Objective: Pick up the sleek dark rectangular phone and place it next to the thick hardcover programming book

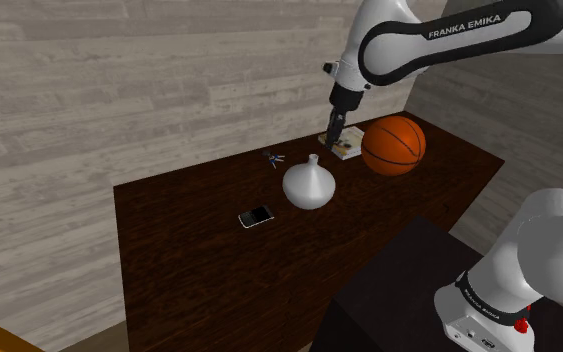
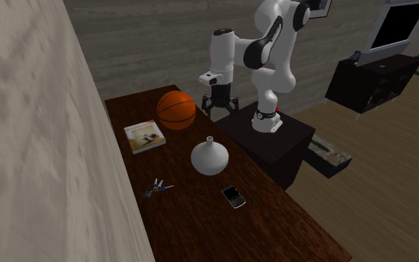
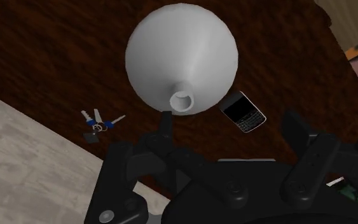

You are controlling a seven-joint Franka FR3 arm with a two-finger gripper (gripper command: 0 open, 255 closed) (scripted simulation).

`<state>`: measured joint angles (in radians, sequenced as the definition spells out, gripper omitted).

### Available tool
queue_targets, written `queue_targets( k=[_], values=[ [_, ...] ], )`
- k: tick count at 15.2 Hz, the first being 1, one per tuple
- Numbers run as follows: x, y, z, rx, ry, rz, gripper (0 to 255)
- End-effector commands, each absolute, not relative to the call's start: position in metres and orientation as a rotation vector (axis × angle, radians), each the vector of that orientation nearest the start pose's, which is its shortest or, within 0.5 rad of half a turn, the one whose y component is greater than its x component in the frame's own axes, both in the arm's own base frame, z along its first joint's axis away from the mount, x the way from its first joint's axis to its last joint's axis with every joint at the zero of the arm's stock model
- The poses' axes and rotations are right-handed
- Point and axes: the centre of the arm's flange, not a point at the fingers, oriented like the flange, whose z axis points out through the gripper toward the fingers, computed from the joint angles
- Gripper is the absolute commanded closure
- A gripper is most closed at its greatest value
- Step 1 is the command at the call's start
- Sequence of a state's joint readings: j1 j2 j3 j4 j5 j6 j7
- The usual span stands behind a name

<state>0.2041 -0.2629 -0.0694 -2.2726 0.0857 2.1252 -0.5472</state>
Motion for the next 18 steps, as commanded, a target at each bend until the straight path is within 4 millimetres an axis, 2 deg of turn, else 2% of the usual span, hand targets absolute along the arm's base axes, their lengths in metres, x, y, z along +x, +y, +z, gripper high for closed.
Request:
queue_targets(
  k=[1, 10, 18],
  values=[
    [0.491, 0.078, 0.456, -2.877, -1.087, -0.195, 0],
    [0.539, 0.151, 0.371, -2.678, -1.586, -0.156, 0],
    [0.559, 0.222, 0.291, -2.429, -1.998, -0.117, 0]
  ],
)
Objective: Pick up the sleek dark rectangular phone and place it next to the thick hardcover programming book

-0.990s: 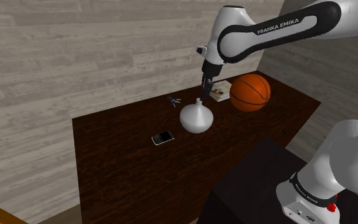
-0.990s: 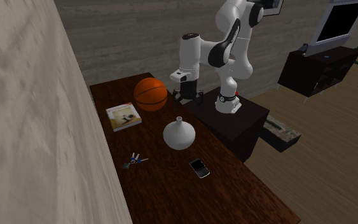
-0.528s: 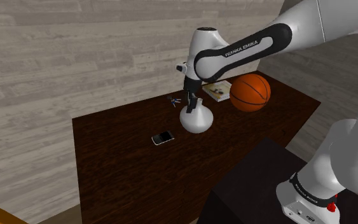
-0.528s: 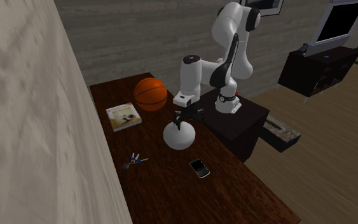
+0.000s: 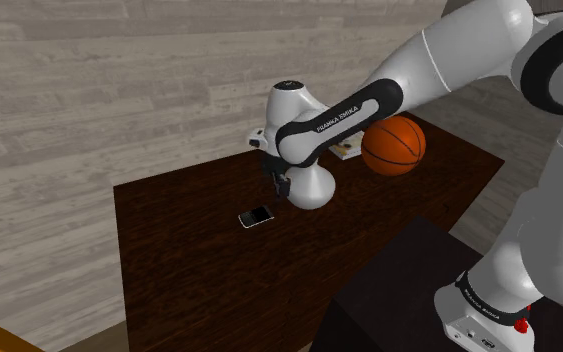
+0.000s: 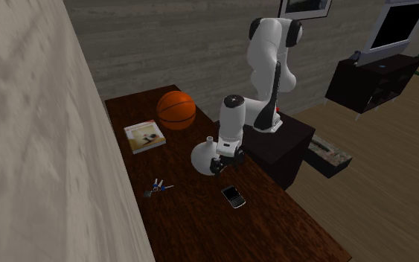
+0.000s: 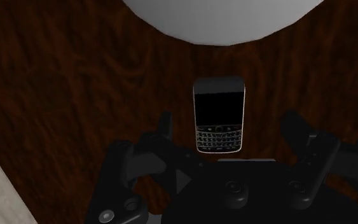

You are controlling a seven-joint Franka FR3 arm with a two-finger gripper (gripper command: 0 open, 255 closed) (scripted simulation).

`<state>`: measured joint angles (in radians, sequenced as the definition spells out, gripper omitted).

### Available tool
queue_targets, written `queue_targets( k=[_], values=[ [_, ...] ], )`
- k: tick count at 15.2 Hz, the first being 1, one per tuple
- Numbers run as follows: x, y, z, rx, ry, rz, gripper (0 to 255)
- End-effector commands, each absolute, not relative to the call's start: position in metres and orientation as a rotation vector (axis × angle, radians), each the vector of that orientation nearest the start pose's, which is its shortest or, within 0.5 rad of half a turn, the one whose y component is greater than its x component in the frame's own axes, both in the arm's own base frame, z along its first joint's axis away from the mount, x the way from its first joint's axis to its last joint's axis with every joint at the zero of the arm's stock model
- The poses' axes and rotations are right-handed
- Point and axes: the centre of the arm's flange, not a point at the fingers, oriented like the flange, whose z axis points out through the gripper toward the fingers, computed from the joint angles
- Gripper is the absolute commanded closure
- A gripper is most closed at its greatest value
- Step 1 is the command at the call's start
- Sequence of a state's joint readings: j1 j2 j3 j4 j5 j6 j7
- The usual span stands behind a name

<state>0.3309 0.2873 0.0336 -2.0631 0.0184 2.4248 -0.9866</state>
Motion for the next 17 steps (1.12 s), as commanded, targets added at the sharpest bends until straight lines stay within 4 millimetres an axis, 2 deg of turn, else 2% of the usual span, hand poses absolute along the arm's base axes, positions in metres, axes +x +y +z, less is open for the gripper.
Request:
queue_targets(
  k=[1, 4, 12, 17],
  values=[
    [0.561, 0.231, 0.281, -2.393, -2.047, -0.112, 0],
    [0.562, 0.258, 0.250, -2.280, -2.190, -0.096, 0],
    [0.564, 0.261, 0.207, -2.268, -2.204, -0.094, 0],
    [0.564, 0.261, 0.207, -2.268, -2.204, -0.094, 0]
  ],
)
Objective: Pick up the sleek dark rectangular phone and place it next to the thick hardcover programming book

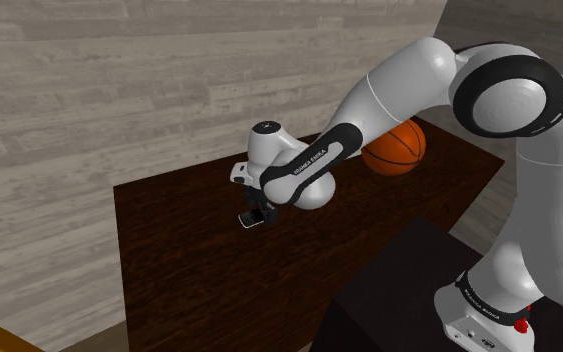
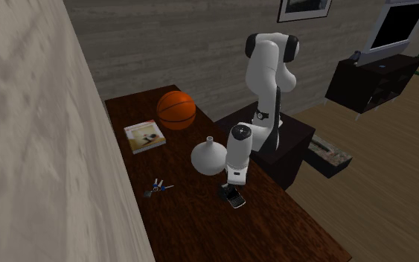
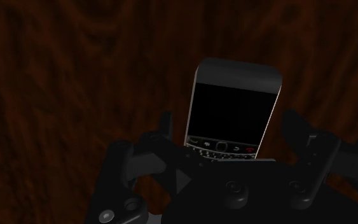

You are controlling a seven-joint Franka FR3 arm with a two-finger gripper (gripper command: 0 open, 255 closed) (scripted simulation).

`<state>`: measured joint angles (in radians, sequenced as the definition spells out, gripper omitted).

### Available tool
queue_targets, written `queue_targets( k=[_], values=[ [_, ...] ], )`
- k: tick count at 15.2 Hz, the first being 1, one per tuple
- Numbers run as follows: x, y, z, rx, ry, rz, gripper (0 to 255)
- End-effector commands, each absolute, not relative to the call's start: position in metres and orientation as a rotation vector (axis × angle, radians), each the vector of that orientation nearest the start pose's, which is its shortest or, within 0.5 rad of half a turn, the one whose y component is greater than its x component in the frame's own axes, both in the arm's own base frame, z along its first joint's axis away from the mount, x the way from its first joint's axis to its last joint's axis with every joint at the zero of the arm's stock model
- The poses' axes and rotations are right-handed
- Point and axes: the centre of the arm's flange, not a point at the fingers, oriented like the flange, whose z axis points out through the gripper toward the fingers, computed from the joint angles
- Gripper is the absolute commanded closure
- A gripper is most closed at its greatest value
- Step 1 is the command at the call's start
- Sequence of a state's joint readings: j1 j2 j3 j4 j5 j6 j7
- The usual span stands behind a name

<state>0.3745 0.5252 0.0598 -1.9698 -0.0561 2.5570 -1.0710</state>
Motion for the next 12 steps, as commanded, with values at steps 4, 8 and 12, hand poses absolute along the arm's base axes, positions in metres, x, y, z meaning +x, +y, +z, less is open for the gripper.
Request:
queue_targets(
  k=[4, 8, 12],
  values=[
    [0.5641, 0.2612, 0.2074, -2.268, -2.204, -0.094, 255],
    [0.5639, 0.2614, 0.2072, -2.268, -2.204, -0.094, 255],
    [0.5640, 0.2608, 0.2068, -2.268, -2.204, -0.094, 255]
  ],
)
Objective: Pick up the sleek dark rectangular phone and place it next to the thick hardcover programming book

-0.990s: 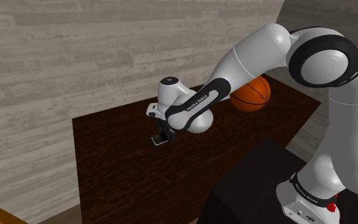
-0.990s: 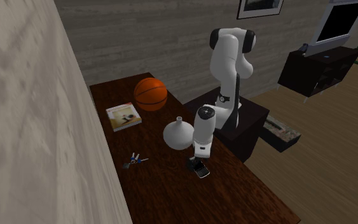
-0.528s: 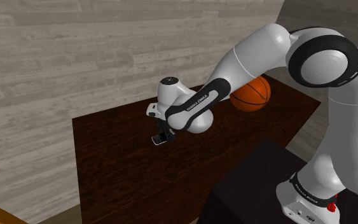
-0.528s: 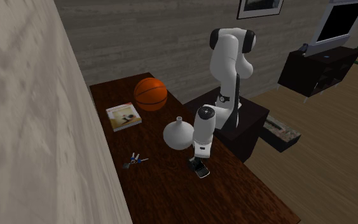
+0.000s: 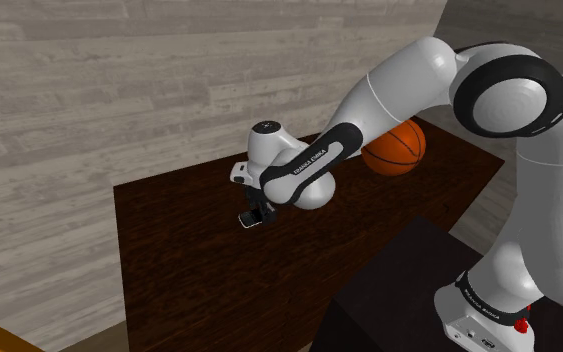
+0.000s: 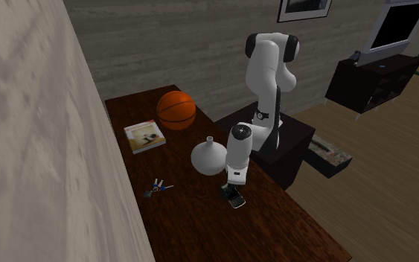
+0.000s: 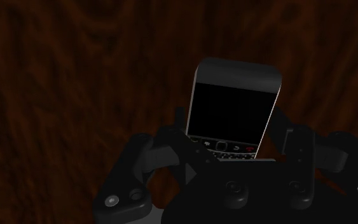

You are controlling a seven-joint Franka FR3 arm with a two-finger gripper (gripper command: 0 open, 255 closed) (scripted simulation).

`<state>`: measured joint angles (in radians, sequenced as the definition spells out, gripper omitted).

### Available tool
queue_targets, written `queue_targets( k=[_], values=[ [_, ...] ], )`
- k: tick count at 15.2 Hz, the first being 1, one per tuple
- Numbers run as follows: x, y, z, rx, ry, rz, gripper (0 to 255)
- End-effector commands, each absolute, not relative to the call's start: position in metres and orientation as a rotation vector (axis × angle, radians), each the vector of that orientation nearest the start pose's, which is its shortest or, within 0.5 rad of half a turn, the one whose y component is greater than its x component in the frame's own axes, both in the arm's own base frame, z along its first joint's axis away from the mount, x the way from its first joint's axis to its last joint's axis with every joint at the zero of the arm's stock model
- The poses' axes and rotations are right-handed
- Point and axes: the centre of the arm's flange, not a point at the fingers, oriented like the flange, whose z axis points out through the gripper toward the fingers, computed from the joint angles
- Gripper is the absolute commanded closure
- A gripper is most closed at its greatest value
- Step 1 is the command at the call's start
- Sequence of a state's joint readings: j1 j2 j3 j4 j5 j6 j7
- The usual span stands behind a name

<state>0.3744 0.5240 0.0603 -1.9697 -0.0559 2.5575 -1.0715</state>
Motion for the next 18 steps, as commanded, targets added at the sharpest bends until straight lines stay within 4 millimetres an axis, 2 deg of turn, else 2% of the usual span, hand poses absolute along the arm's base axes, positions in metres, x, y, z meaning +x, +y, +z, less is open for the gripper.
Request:
queue_targets(
  k=[1, 18],
  values=[
    [0.564, 0.261, 0.207, -2.268, -2.204, -0.094, 255],
    [0.564, 0.261, 0.297, -2.268, -2.204, -0.094, 255]
  ],
)
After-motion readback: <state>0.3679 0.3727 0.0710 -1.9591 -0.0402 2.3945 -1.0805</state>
